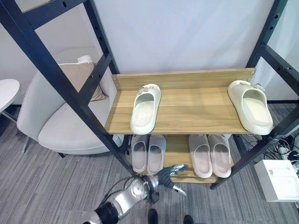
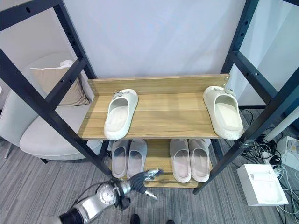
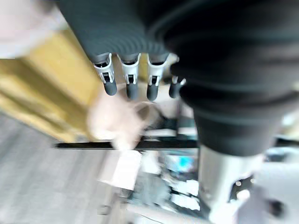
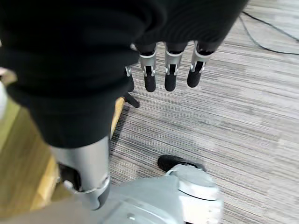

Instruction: Arrange the slippers neatly on the shoe rack.

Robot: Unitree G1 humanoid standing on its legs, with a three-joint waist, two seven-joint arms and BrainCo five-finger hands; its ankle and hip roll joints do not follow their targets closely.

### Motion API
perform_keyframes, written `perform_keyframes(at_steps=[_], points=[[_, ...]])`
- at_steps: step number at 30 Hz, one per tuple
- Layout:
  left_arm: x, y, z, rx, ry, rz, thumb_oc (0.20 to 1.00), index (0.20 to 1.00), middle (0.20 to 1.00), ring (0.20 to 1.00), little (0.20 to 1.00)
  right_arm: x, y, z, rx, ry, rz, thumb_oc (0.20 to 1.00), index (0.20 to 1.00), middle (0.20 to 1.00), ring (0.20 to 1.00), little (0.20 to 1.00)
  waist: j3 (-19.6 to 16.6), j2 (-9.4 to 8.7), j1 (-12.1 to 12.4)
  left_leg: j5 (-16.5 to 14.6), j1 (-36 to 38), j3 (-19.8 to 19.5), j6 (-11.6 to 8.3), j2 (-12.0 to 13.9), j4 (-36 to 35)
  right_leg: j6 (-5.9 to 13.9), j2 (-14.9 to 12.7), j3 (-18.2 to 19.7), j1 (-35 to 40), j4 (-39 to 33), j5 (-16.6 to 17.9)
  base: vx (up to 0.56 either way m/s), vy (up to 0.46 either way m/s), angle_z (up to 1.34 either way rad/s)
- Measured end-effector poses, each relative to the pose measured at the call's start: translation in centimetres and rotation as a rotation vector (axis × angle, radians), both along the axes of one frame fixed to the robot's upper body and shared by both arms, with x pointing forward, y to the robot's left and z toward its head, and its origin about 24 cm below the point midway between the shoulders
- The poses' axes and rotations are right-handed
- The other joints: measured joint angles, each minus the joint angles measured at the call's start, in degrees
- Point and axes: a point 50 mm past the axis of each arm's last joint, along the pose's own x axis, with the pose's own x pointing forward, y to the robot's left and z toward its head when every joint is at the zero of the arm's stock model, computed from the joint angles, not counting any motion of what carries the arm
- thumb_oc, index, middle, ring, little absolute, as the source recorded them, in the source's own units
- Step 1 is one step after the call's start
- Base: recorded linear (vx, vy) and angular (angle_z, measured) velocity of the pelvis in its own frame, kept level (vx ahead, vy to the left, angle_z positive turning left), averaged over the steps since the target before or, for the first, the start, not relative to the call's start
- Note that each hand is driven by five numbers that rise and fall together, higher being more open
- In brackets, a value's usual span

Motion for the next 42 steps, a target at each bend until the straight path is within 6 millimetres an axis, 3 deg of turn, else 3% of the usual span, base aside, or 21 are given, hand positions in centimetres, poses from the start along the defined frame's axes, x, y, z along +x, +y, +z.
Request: perform_keyframes(at_steps=[5,12,13,19,25,31,39,42], points=[[-0.1,-2.1,6.0,-0.206,-0.052,-0.191,1.0,1.0,1.0,1.0,1.0,0.6,-0.2,0.3,-0.005,-0.028,0.012,1.0,1.0,1.0,1.0,1.0,0.38,0.52,-0.99,0.35,0.02,0.26,0.21,-0.07,0.33,-0.31,-0.1,0.3,0.01,-0.01,0.5,-0.03,-0.001,-0.03],[-0.1,-2.1,12.8,-0.449,-0.138,-0.279,1.0,1.0,1.0,1.0,1.0,0.8,0.0,0.6,0.021,-0.051,0.036,1.0,1.0,1.0,1.0,1.0,1.86,1.22,-1.45,-0.51,0.55,0.25,-0.66,-0.04,-0.02,0.1,-0.07,0.44,0.23,-0.01,0.25,0.0,-0.007,-0.01],[0.3,-1.7,14.3,-0.493,-0.182,-0.265,1.0,1.0,1.0,1.0,1.0,0.8,0.1,0.6,0.026,-0.051,0.04,1.0,1.0,1.0,1.0,1.0,1.81,1.34,-1.46,-0.5,0.56,0.26,-0.66,-0.03,-0.01,0.09,-0.07,0.41,0.21,-0.01,0.27,0.0,0.0,0.0],[1.6,-0.2,17.9,-0.581,-0.354,-0.169,1.0,1.0,1.0,1.0,1.0,0.8,0.1,0.6,0.04,-0.05,0.045,1.0,1.0,1.0,1.0,1.0,1.78,1.38,-1.32,-0.46,0.63,0.15,-0.64,-0.04,0.13,0.07,-0.06,0.22,0.63,-0.01,0.28,0.0,-0.002,0.01],[4.4,3.8,23.3,-0.473,-0.899,0.155,1.0,1.0,1.0,1.0,1.0,0.7,0.2,0.6,0.068,-0.056,0.029,1.0,1.0,1.0,1.0,1.0,1.69,1.46,-1.21,0.12,0.86,-0.13,-0.09,-0.03,0.35,-0.2,-0.03,-0.59,1.17,-0.02,0.45,-0.02,-0.017,0.04],[6.9,8.0,23.5,-0.088,-1.244,0.4,1.0,1.0,1.0,1.0,1.0,0.5,0.2,0.6,0.088,-0.058,0.007,1.0,1.0,1.0,1.0,1.0,1.75,1.21,-1.21,0.21,0.91,-0.21,-0.05,-0.01,0.36,-0.36,0.0,-0.69,1.27,-0.02,0.58,0.0,0.0,0.0],[7.4,10.0,23.6,0.196,-1.474,0.462,1.0,1.0,1.0,1.0,1.0,0.7,0.1,0.8,0.095,-0.081,0.002,1.0,1.0,1.0,1.0,1.0,1.76,0.93,-0.89,-0.06,1.77,-0.09,-0.39,0.01,0.08,-0.3,0.02,-0.55,2.08,-0.18,0.44,0.0,-0.001,0.0],[8.4,10.2,22.0,0.264,-1.45,0.496,1.0,1.0,1.0,1.0,1.0,1.2,0.3,0.9,0.095,-0.105,0.009,1.0,1.0,1.0,1.0,1.0,1.59,0.81,-1.07,-0.37,1.85,-0.11,-0.79,0.06,0.01,-0.3,0.06,-0.4,1.87,-0.32,0.45,0.0,0.0,0.0]])
